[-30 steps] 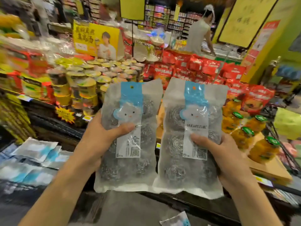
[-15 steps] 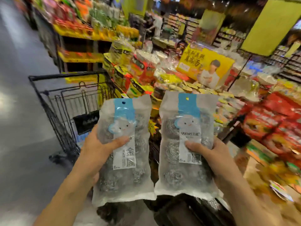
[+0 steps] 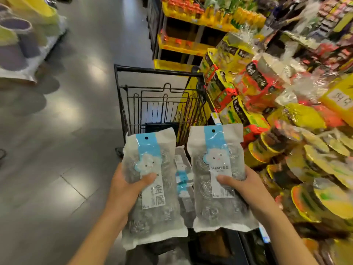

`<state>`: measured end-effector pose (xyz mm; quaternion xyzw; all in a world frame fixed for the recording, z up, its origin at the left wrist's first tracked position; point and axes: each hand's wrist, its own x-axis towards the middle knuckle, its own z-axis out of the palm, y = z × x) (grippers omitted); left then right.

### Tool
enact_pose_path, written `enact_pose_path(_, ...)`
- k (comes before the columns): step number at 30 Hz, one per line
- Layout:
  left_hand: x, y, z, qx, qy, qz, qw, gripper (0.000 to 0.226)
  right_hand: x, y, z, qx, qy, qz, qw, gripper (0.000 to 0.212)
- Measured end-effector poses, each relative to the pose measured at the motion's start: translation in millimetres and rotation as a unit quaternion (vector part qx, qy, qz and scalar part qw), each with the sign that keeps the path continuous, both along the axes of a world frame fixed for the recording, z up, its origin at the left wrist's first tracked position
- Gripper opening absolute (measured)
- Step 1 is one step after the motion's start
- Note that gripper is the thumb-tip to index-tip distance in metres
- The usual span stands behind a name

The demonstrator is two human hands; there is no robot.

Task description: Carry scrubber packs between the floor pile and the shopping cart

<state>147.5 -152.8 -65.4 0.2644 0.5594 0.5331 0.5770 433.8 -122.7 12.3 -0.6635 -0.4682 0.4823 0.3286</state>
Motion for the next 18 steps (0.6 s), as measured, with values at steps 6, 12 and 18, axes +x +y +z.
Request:
enact_pose_path(6, 42, 40, -54, -0.074, 0.047, 0.029, 0.996, 0.059, 31, 86, -78, -0.093, 0.008, 0.069, 0.993, 0.039)
enact_pose_path(12, 63, 67, -100, -0.116, 0.102, 0.027, 0.988, 0.066, 47, 117, -141, -0.137, -0.02, 0.095, 0.986, 0.045)
enact_pose_path(18, 74, 70, -157, -0.141, 0.139, -0.009, 0.98, 0.061, 52, 122, -206, -0.169, -0.048, 0.108, 0.979, 0.035)
